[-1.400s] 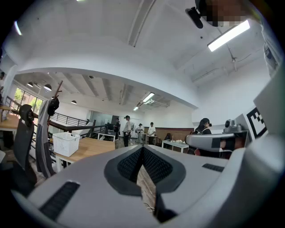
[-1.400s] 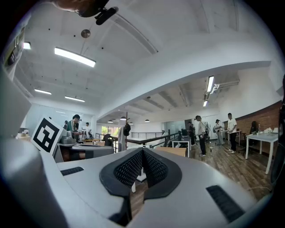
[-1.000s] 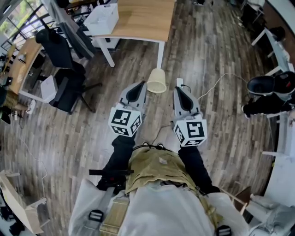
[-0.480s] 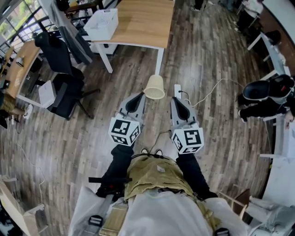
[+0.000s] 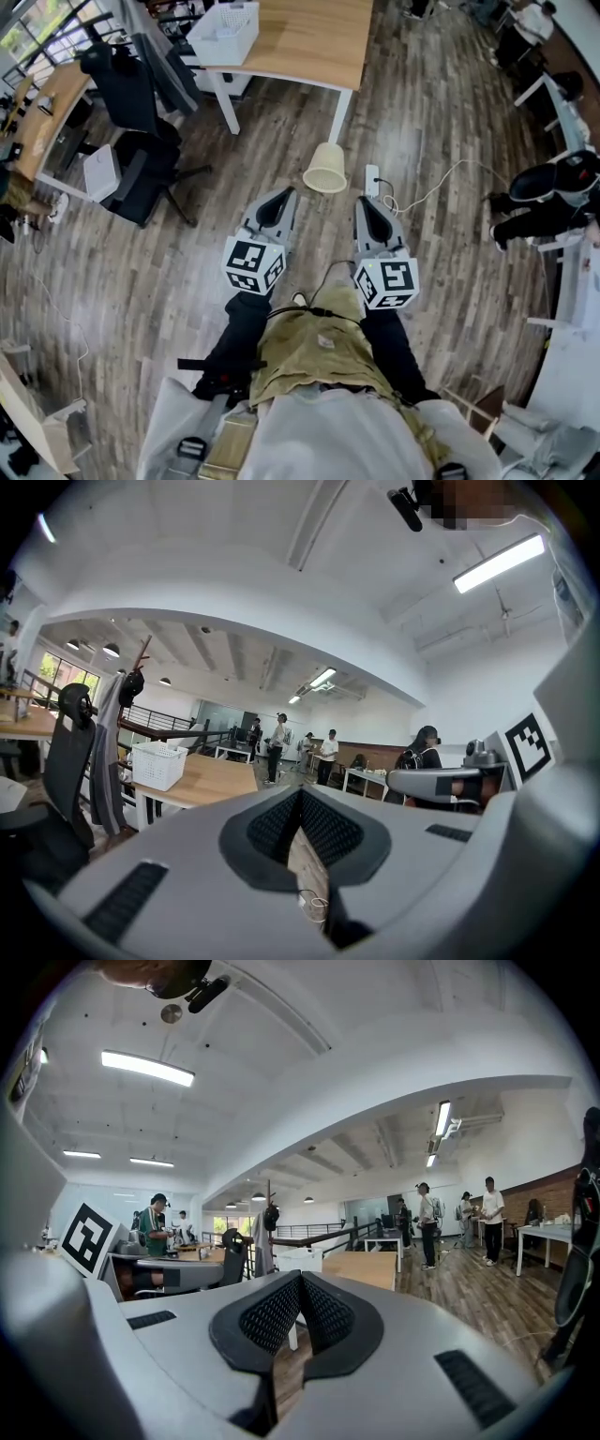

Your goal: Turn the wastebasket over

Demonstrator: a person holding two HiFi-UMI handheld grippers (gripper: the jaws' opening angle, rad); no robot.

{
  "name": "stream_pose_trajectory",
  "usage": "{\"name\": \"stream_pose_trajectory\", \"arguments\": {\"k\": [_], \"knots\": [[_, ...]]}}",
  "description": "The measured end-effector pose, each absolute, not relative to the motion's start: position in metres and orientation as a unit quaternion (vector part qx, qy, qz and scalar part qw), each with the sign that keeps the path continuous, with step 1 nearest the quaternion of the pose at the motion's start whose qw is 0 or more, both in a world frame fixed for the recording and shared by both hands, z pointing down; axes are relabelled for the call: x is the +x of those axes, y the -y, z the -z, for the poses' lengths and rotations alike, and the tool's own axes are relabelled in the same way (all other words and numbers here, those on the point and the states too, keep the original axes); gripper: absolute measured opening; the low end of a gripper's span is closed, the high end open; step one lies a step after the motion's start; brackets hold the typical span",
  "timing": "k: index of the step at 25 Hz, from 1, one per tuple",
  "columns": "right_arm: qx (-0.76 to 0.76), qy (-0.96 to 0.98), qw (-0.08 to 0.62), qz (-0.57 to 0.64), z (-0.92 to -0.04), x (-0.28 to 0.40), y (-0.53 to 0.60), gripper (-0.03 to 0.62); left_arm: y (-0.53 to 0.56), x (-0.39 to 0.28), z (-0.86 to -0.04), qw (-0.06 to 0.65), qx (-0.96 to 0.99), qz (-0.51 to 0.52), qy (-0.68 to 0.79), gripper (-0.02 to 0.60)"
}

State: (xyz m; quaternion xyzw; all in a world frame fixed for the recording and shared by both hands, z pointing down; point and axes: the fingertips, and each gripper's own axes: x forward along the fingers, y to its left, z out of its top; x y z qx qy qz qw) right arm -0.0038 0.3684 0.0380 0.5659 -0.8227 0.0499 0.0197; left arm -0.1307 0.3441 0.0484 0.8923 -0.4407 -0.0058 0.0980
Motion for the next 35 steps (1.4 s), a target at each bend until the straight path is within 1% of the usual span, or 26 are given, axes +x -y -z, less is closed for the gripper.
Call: {"name": "stream_pose_trajectory", "arguments": {"k": [3, 9, 16, 21, 25, 28, 31, 35], "knots": [[0.569, 0.820, 0.022, -0.050, -0.041, -0.002, -0.361, 0.020, -0.340, -0.140, -0.049, 0.098, 0.889, 0.007, 0.447, 0.002], [0.591, 0.804, 0.018, -0.063, -0.051, 0.025, -0.336, 0.020, -0.320, -0.150, -0.062, 0.110, 0.879, 0.004, 0.463, 0.002], [0.582, 0.808, 0.017, -0.085, -0.078, 0.043, -0.269, 0.020, -0.260, -0.144, -0.076, 0.116, 0.867, -0.004, 0.485, 0.002], [0.560, 0.824, 0.017, -0.084, -0.081, 0.053, -0.202, 0.020, -0.194, -0.123, -0.082, 0.125, 0.862, -0.007, 0.491, 0.002], [0.545, 0.831, 0.020, -0.111, -0.091, 0.073, -0.147, 0.020, -0.137, -0.092, -0.089, 0.141, 0.860, -0.017, 0.490, 0.002], [0.536, 0.837, 0.009, -0.108, -0.083, 0.085, -0.104, 0.020, -0.096, -0.072, -0.087, 0.143, 0.860, -0.023, 0.489, 0.002], [0.525, 0.844, -0.001, -0.107, -0.079, 0.086, -0.072, 0.020, -0.069, -0.061, -0.089, 0.148, 0.859, -0.033, 0.489, 0.002], [0.503, 0.857, 0.008, -0.115, -0.085, 0.076, -0.048, 0.020, -0.050, -0.061, -0.104, 0.168, 0.851, -0.051, 0.496, 0.002]]}}
